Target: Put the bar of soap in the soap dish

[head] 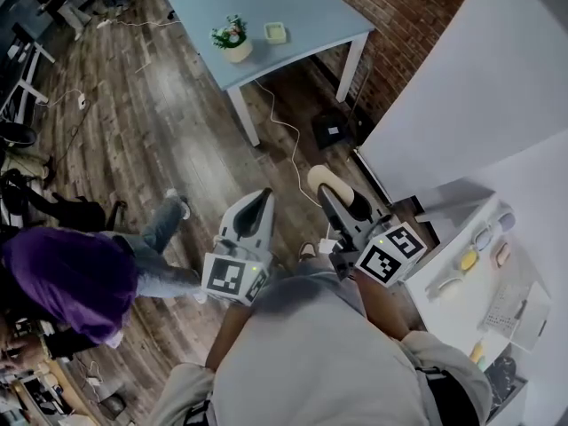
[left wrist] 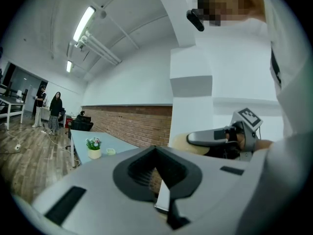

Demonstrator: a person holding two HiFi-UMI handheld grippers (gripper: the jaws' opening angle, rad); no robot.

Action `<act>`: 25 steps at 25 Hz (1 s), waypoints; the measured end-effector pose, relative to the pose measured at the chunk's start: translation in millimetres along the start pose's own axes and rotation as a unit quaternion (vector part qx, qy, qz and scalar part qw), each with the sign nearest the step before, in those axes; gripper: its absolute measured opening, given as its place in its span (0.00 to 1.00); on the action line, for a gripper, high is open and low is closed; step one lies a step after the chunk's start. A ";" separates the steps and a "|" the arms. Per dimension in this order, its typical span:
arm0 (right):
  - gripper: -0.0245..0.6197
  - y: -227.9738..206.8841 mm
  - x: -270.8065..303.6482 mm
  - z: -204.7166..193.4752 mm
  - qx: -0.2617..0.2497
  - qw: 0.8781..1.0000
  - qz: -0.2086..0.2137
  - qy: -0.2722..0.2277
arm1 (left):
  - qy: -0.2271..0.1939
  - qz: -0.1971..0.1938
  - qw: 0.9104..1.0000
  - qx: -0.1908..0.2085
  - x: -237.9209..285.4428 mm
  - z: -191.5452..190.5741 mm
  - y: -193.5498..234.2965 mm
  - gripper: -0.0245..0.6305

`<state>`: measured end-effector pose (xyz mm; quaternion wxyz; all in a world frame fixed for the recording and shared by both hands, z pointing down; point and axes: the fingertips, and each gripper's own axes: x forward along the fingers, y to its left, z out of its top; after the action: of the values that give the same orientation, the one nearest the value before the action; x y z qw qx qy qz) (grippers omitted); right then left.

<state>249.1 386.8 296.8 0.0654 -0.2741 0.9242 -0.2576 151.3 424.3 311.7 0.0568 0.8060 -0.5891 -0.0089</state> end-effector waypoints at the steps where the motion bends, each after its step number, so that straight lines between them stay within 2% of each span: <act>1: 0.21 -1.9 -0.8 2.7 0.000 1.000 0.001 -0.002 | 0.000 0.000 1.000 0.001 1.8 0.5 -1.5 0.04; 11: 0.21 -23.7 -10.9 16.8 0.003 1.000 0.014 -0.005 | 0.002 0.019 1.000 0.009 21.0 -0.5 -18.2 0.04; 17: 0.21 -33.8 -10.0 23.1 0.007 1.000 0.020 -0.005 | 0.008 0.014 1.000 0.009 34.5 -2.8 -24.9 0.04; 25: 0.21 -44.2 19.5 27.1 0.000 1.000 0.021 0.005 | 0.000 0.010 1.000 0.006 60.8 2.6 -2.6 0.04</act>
<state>260.7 332.6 296.5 0.0661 -0.2532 0.9301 -0.2579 172.2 367.0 312.1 0.0516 0.8006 -0.5969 -0.0045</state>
